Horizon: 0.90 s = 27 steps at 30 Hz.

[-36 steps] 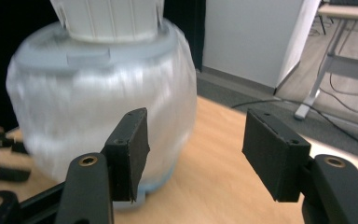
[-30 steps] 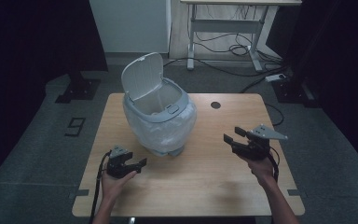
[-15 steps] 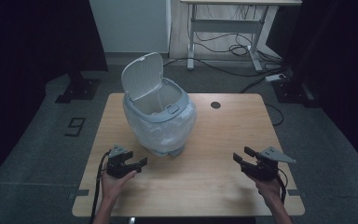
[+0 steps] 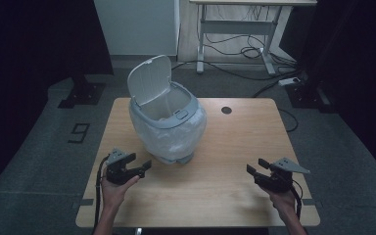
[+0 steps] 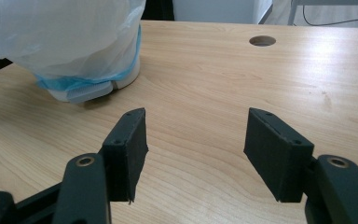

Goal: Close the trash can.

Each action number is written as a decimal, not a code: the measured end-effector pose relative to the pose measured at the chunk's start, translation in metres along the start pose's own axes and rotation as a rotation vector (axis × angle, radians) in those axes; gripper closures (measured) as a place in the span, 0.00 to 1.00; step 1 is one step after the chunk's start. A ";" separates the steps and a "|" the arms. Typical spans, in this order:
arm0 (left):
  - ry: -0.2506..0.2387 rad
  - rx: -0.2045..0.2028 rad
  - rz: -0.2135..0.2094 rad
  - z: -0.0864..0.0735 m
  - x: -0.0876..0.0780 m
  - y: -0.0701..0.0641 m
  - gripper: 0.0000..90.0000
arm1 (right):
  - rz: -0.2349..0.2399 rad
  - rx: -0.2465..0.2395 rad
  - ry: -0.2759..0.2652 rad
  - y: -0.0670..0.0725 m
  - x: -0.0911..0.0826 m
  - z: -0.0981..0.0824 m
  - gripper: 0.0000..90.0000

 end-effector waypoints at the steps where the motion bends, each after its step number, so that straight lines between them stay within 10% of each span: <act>1: -0.004 0.008 -0.001 0.002 -0.001 -0.001 0.27 | 0.003 0.007 0.001 -0.001 0.000 0.000 0.43; 27: -0.099 0.039 -0.011 0.066 -0.029 -0.005 0.26 | 0.007 0.089 0.030 -0.012 0.006 -0.010 0.43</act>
Point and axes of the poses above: each handheld gripper's, and its own axes: x roughly forward along the jaws, z roughly out of its top, y roughly to its left, the point moved 3 cm from there along x, roughly forward along the jaws, and after that the axes turned 6 degrees about -z, right-handed, at the moved point
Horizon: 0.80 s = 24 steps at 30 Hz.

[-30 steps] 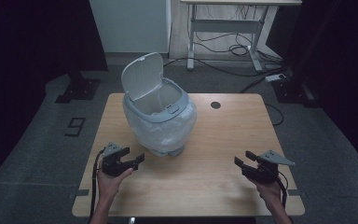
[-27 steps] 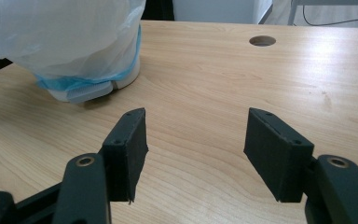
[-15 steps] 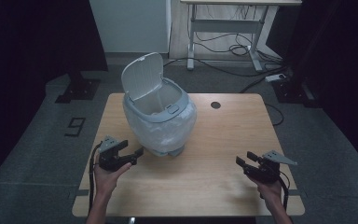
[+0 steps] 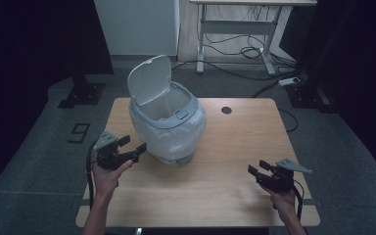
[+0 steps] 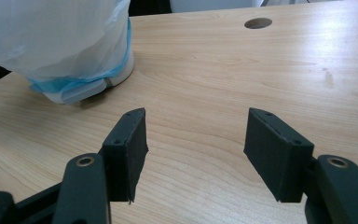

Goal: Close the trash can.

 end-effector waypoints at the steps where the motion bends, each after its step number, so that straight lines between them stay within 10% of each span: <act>1: -0.001 0.004 0.002 0.002 0.000 0.000 0.26 | -0.001 0.000 0.001 0.000 0.000 0.000 0.43; 24: -0.045 0.026 0.018 0.067 0.007 0.012 0.25 | -0.012 0.006 0.011 -0.004 0.003 -0.002 0.43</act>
Point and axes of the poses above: each handheld gripper's, and its own axes: x roughly forward along the jaws, z roughly out of its top, y roughly to its left, the point moved 3 cm from there along x, roughly forward along the jaws, and after that the axes turned 6 degrees about -z, right-handed, at the moved point
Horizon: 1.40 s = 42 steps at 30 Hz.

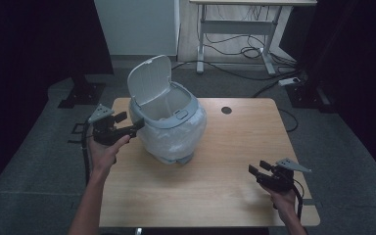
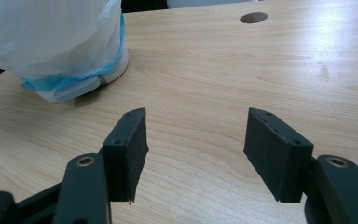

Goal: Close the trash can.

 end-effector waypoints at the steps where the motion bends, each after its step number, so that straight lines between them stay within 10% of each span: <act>1: -0.003 0.001 -0.001 0.002 0.002 0.000 0.25 | 0.000 0.000 0.000 0.000 0.000 0.000 0.43; 27: -0.046 0.024 0.046 0.051 0.044 0.040 0.27 | -0.019 0.012 0.001 -0.005 0.000 0.000 0.43; 42: -0.021 0.117 -0.039 0.066 0.057 0.009 0.25 | -0.038 0.022 0.000 -0.010 -0.002 0.001 0.43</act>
Point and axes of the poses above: each handheld gripper's, and its own axes: x roughly forward along the jaws, z roughly out of its top, y roughly to its left, the point moved 3 cm from there along x, roughly forward along the jaws, and after that the axes turned 6 degrees about -z, right-handed, at the moved point
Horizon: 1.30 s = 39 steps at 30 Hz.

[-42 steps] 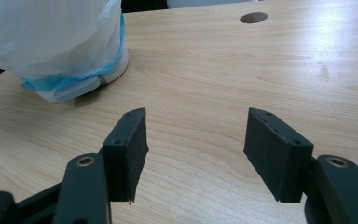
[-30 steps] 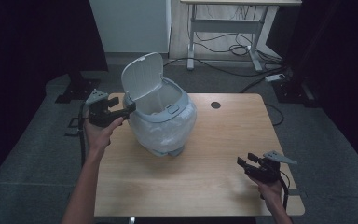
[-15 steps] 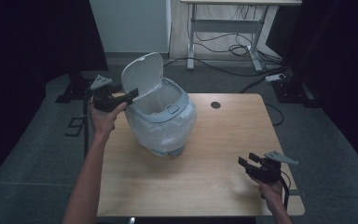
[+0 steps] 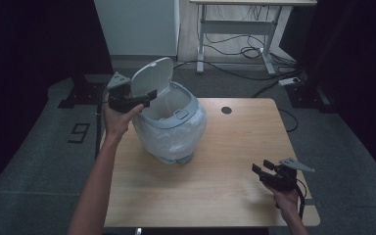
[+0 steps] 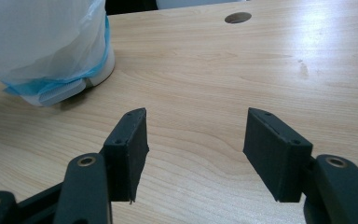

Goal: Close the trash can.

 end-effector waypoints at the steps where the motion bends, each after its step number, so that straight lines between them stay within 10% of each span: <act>1: 0.003 0.003 -0.010 -0.001 -0.001 -0.003 0.25 | 0.000 0.001 0.001 0.000 0.000 0.000 0.43; 14: 0.044 0.017 -0.079 -0.026 0.007 -0.041 0.17 | -0.006 0.007 0.033 0.004 0.001 -0.001 0.43; 16: 0.068 0.060 -0.053 -0.029 0.012 -0.046 0.16 | -0.004 0.005 0.036 0.004 0.001 -0.001 0.43; 39: 0.192 0.010 0.109 -0.013 0.046 -0.047 0.17 | -0.008 -0.016 0.061 0.008 0.005 -0.005 0.43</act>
Point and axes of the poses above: each handheld gripper's, and its own axes: x roughly forward along the jaws, z roughly out of its top, y roughly to its left, the point moved 3 cm from there along x, roughly forward along the jaws, and after that the axes turned 6 degrees about -z, right-handed, at the moved point
